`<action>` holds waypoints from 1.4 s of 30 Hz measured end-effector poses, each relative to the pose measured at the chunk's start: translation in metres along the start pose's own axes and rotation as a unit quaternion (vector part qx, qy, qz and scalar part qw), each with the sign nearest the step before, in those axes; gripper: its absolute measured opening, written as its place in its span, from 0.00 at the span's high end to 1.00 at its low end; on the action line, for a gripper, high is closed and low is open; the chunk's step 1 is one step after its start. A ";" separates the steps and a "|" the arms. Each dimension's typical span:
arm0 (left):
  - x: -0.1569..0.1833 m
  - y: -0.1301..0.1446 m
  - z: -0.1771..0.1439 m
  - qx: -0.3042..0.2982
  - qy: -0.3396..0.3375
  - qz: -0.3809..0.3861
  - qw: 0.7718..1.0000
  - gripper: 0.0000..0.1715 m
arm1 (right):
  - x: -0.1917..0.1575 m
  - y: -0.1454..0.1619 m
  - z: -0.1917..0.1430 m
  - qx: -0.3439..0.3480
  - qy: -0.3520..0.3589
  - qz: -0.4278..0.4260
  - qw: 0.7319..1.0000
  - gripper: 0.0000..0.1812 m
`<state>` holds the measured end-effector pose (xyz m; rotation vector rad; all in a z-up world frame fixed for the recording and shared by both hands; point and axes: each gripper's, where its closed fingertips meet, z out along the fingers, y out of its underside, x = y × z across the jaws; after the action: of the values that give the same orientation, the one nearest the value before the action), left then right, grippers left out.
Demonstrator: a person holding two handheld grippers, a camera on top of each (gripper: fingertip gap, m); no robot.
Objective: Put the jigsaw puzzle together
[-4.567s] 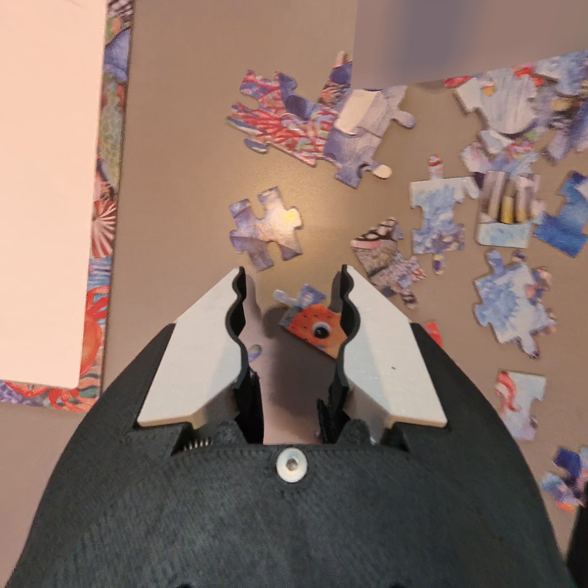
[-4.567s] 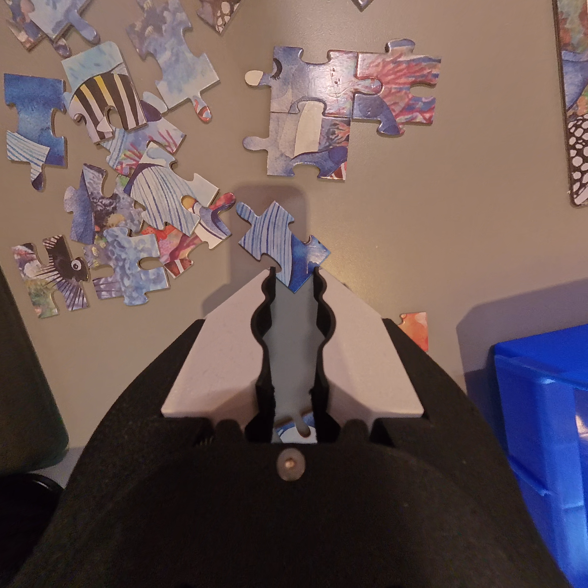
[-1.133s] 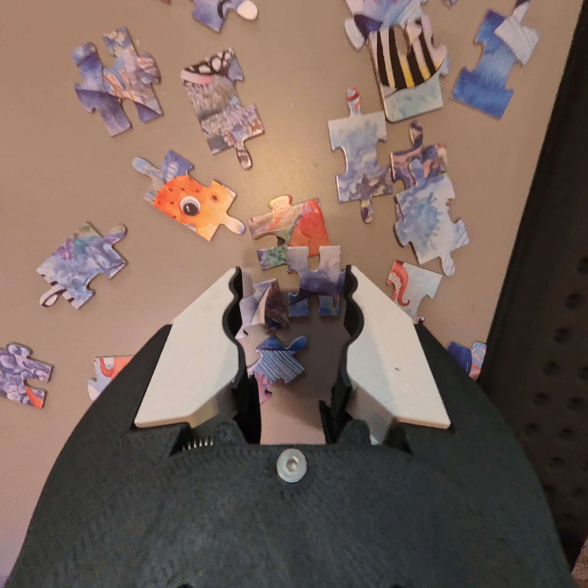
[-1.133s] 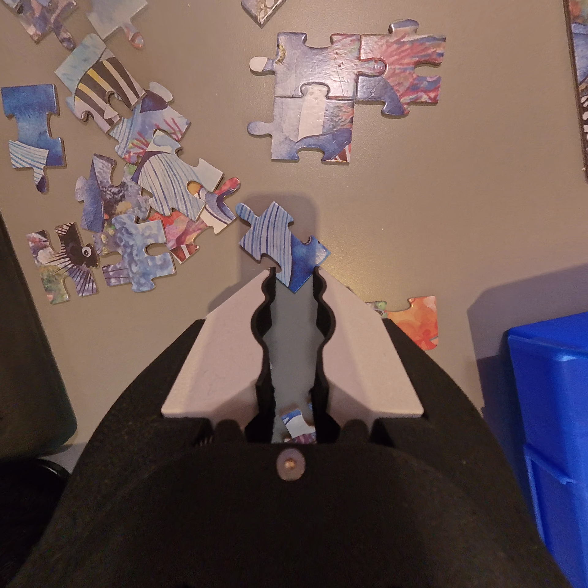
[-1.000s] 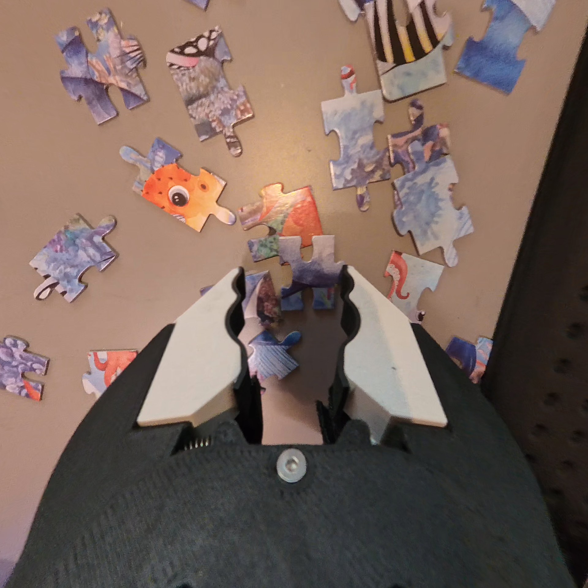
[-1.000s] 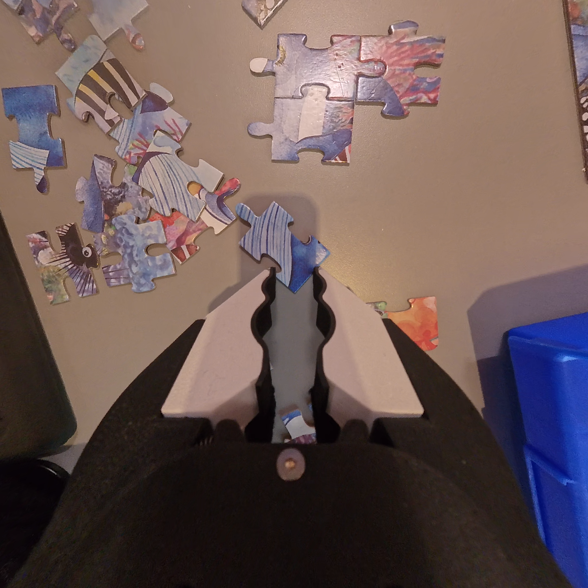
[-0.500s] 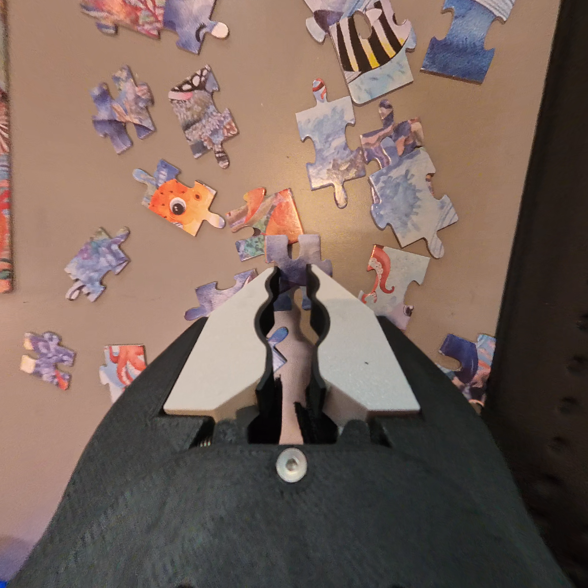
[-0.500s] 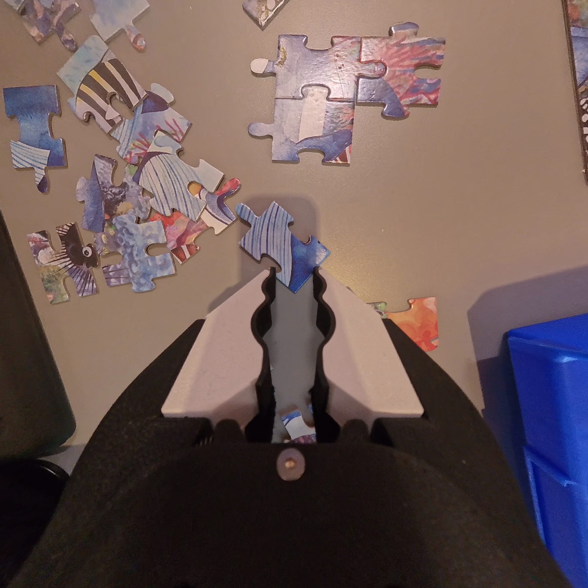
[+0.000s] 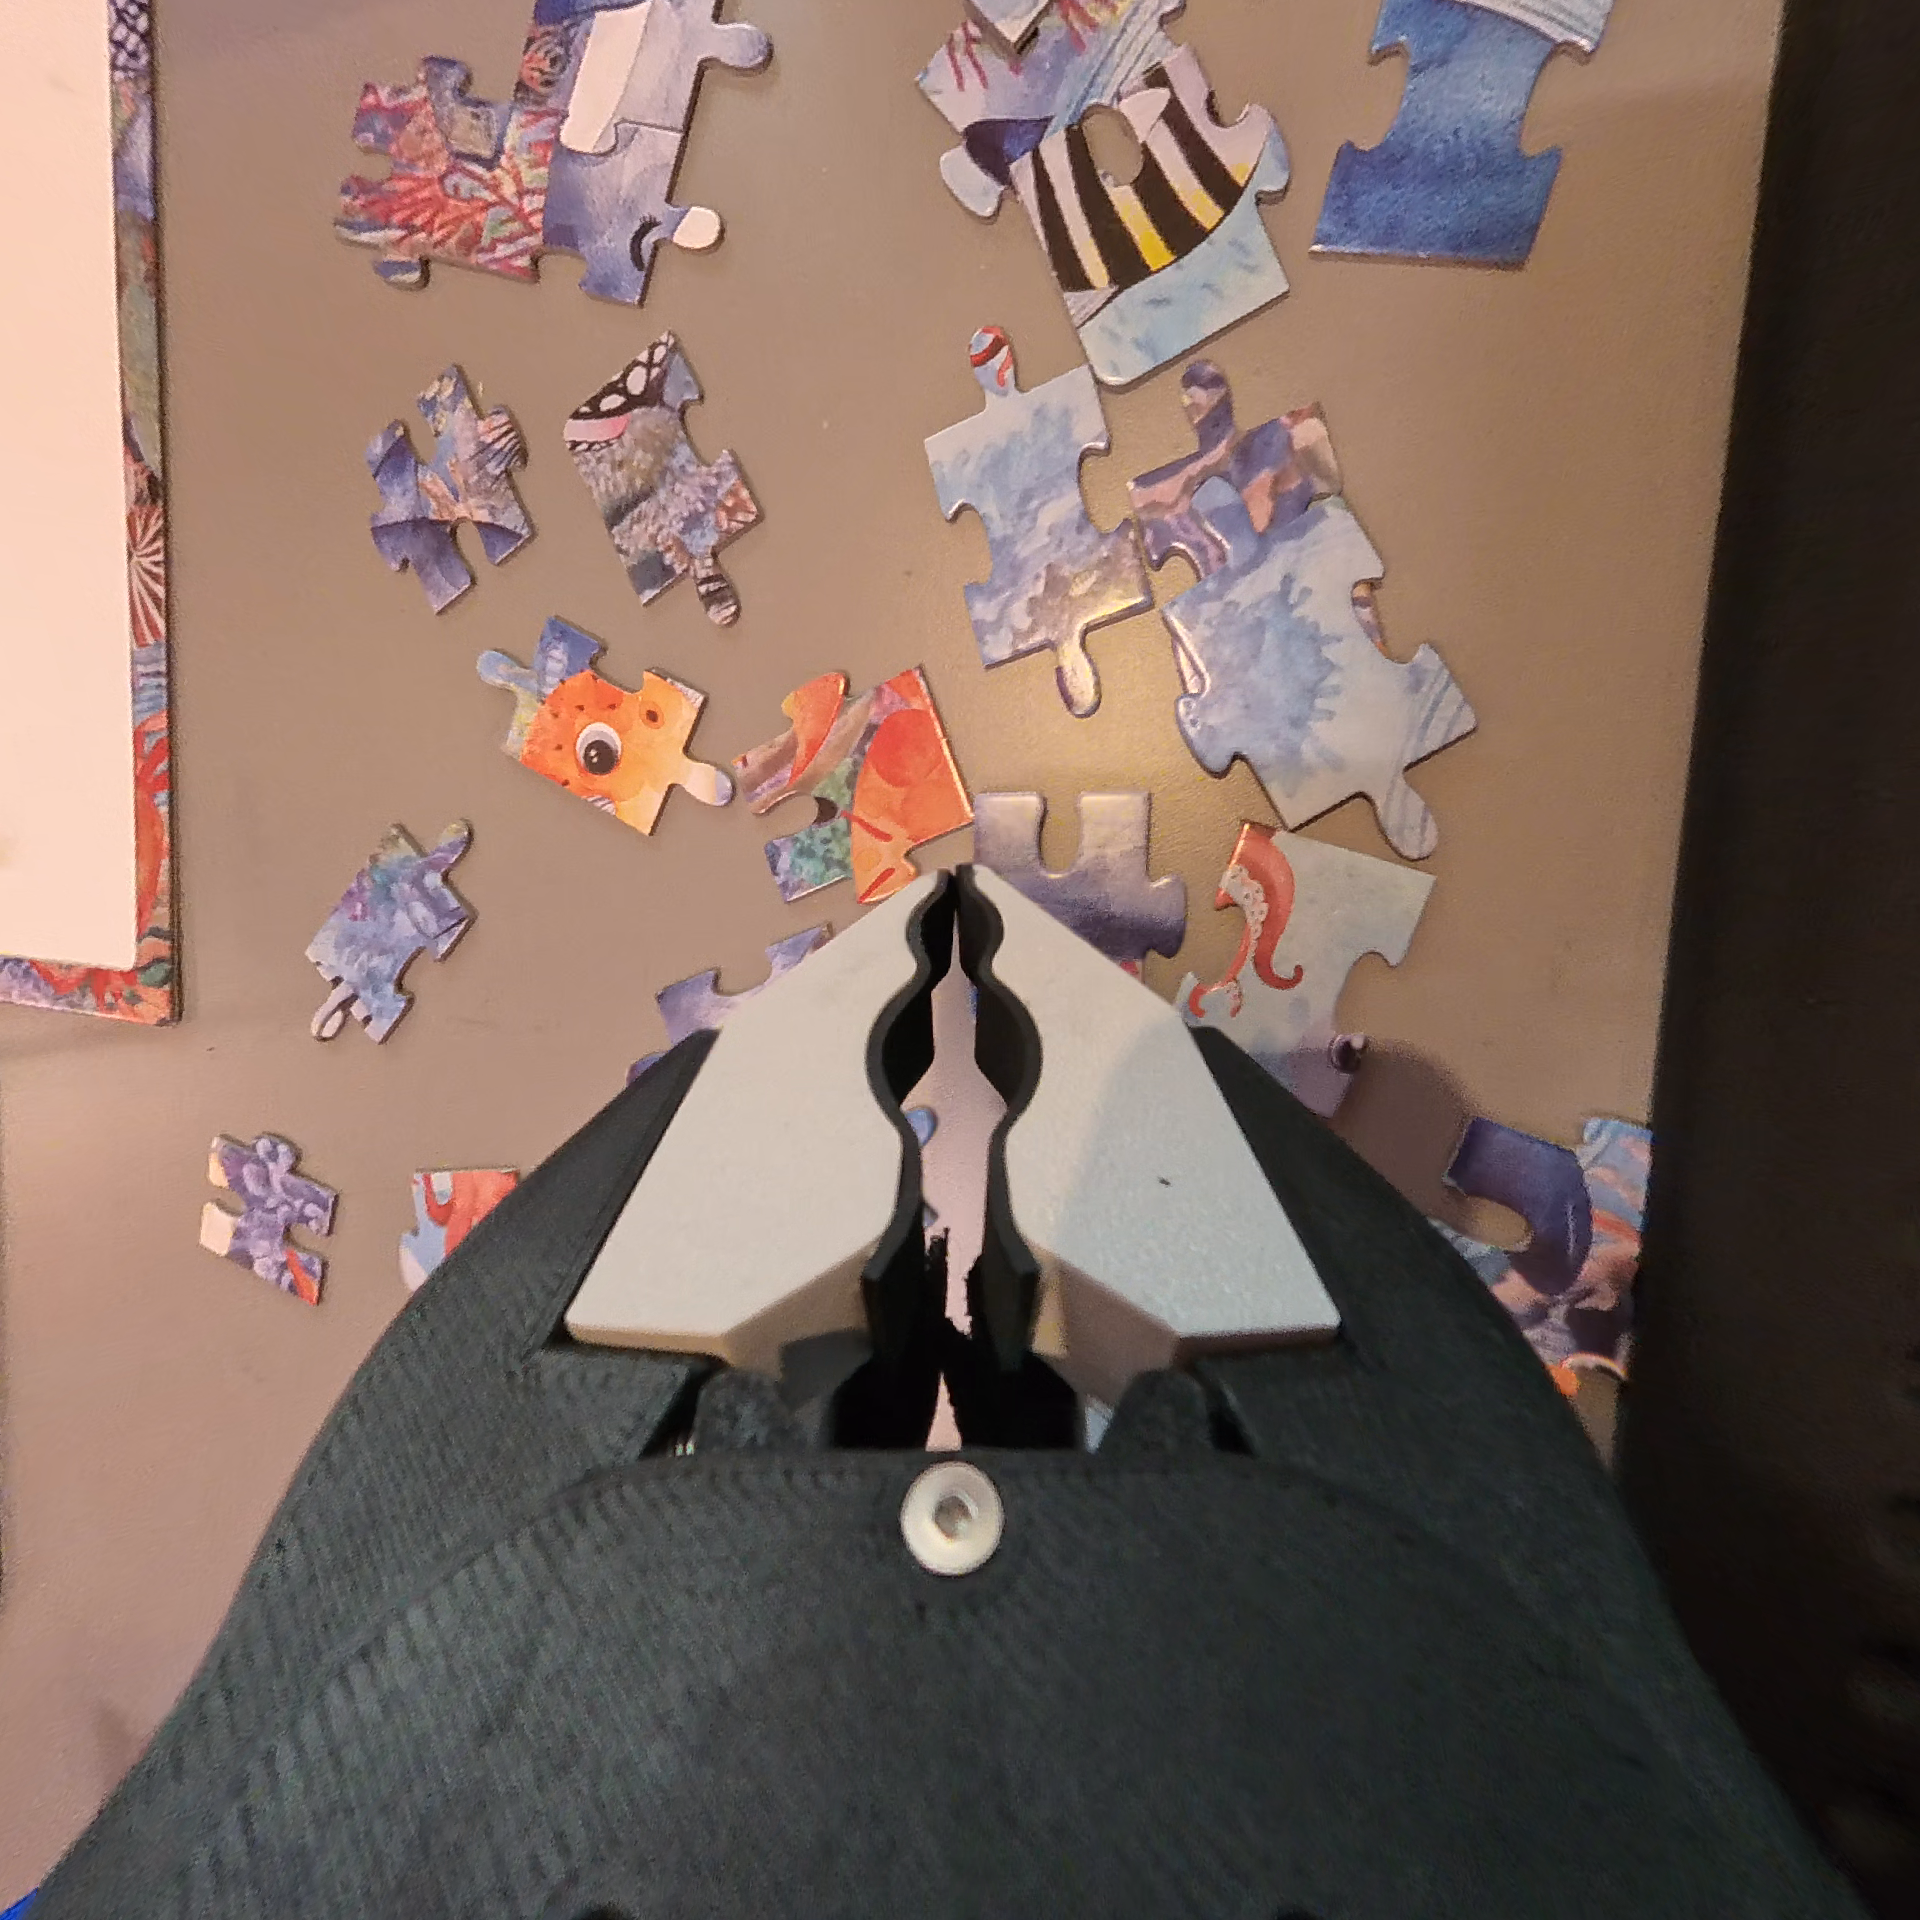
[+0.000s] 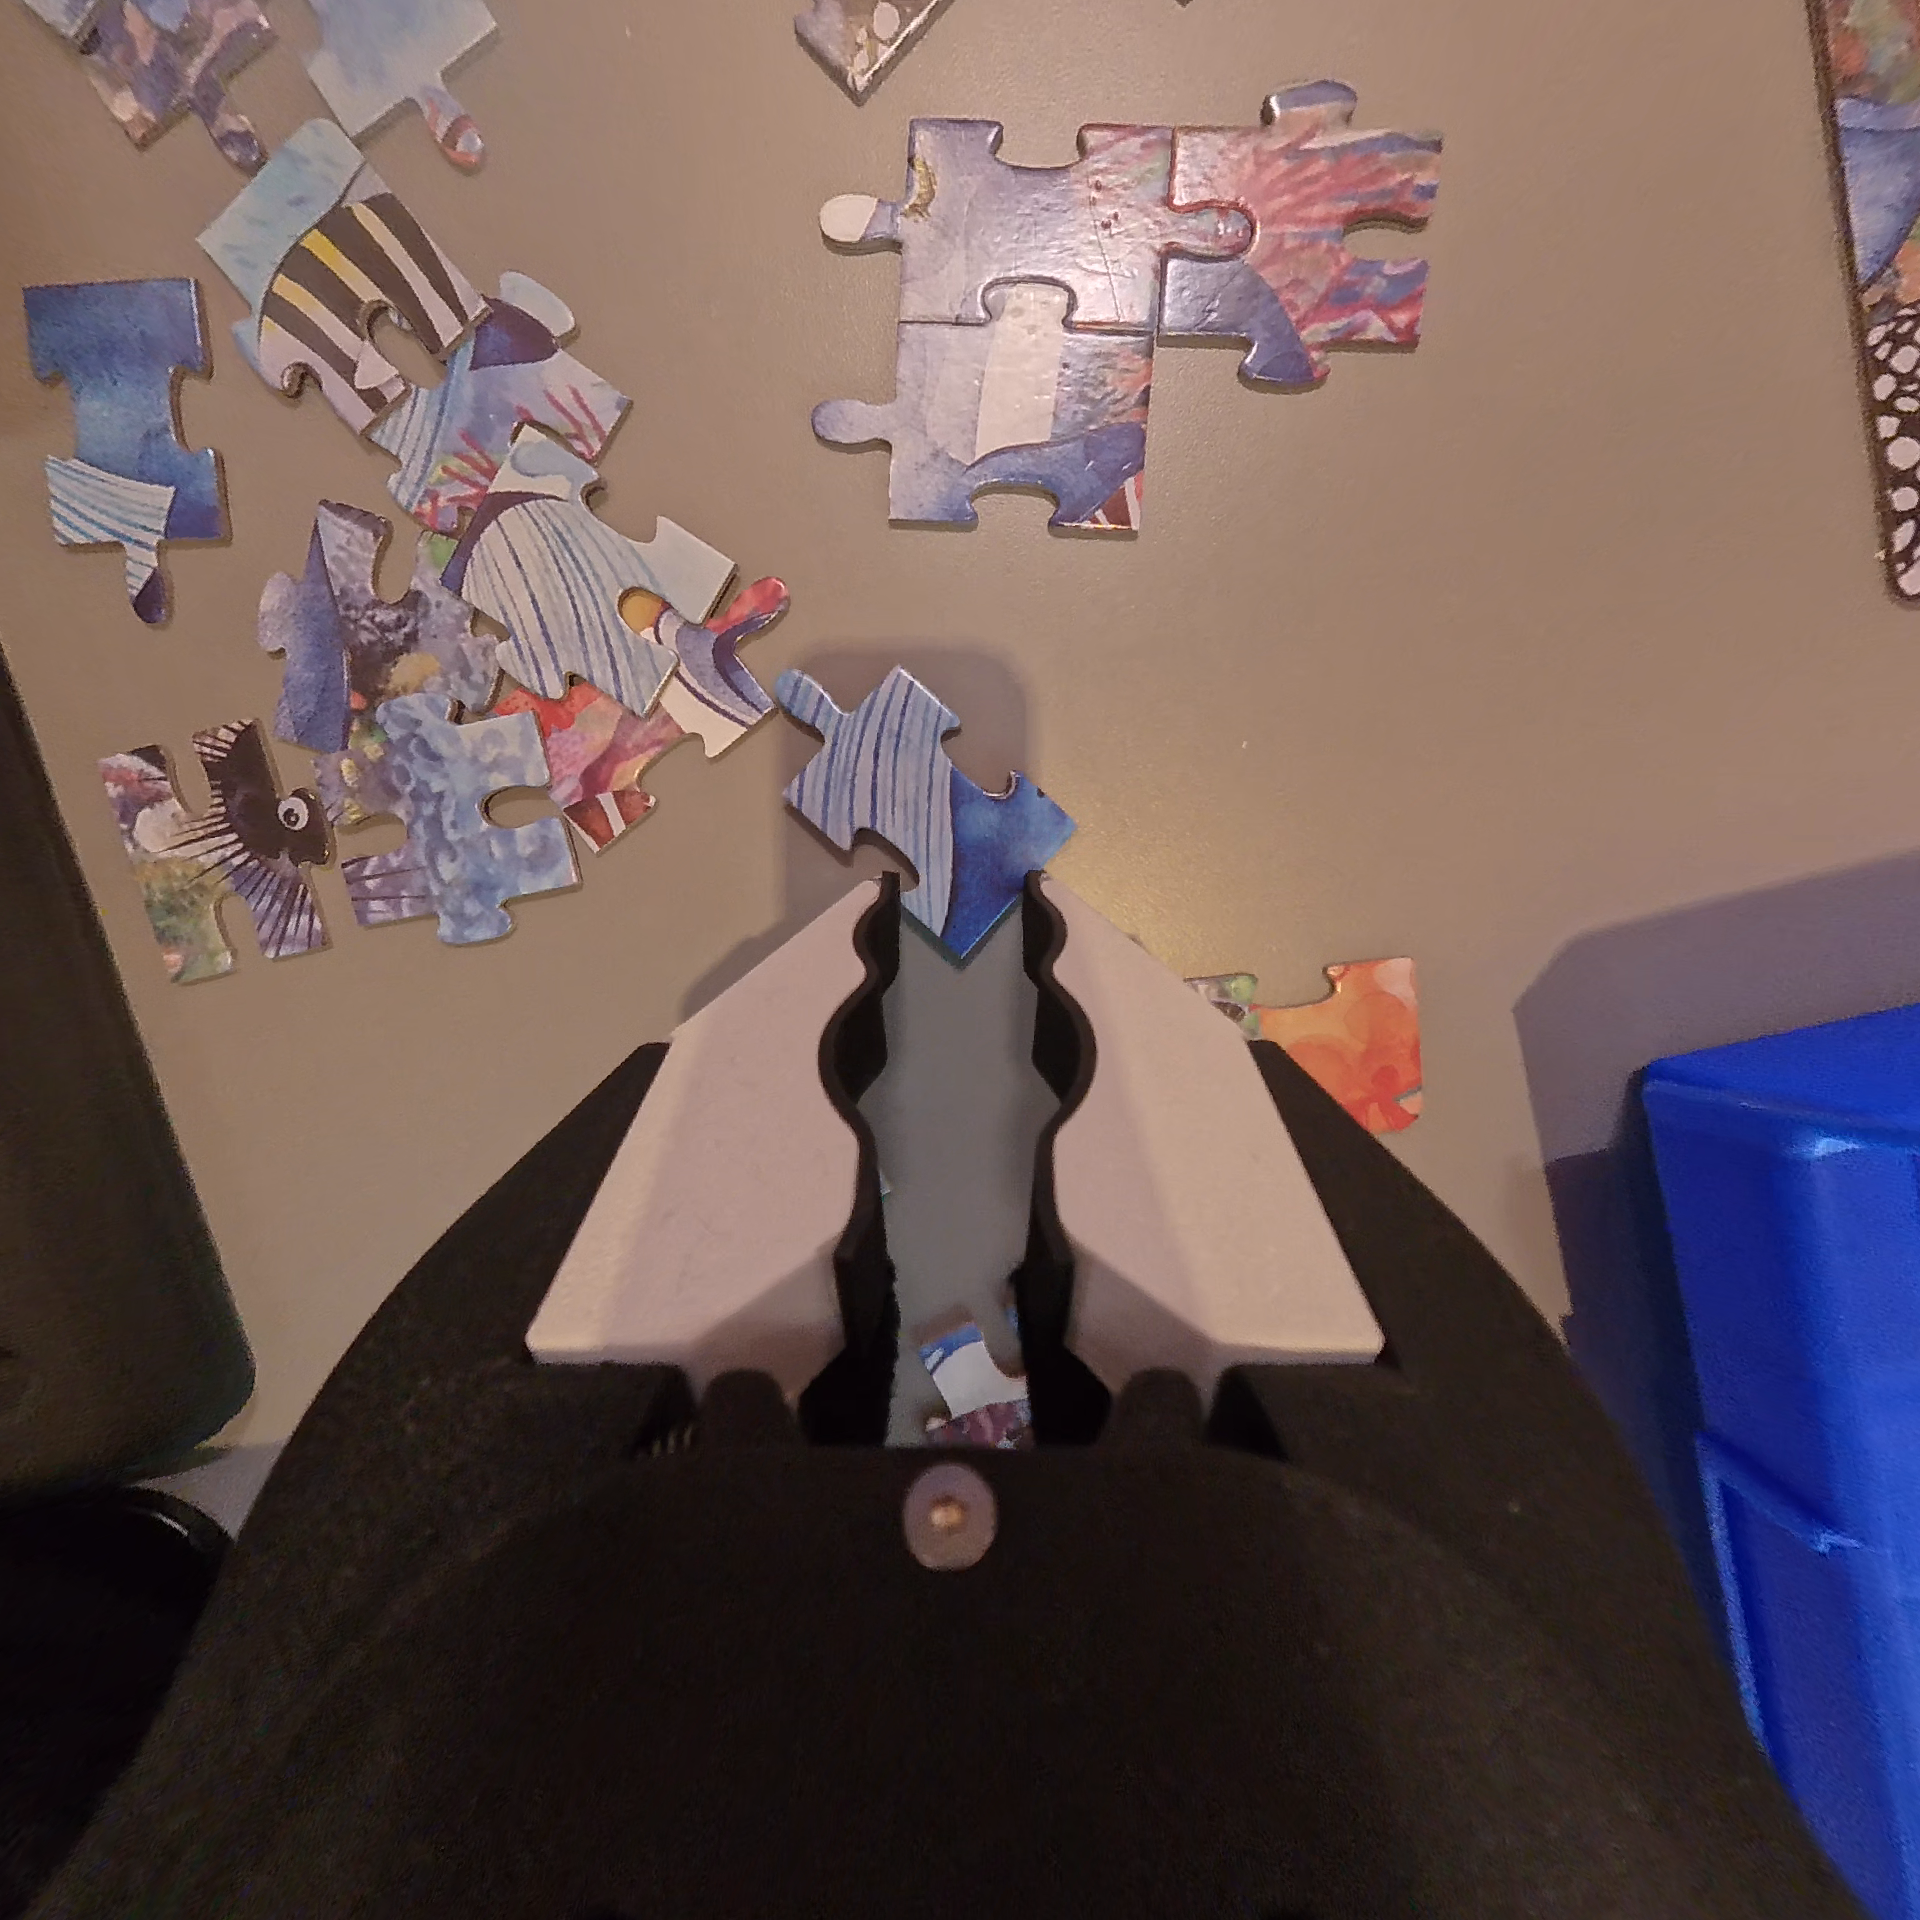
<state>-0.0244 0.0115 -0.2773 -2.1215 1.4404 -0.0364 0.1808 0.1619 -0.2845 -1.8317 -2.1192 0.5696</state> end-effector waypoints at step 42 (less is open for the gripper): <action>0.016 0.014 -0.004 0.023 0.043 -0.053 0.997 0.81 | -0.001 0.002 -0.001 0.001 -0.001 0.002 1.000 0.88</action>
<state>-0.0308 -0.0073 -0.2847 -2.1792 1.3610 -0.2016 0.1828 0.1612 -0.2844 -1.8349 -2.1155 0.5740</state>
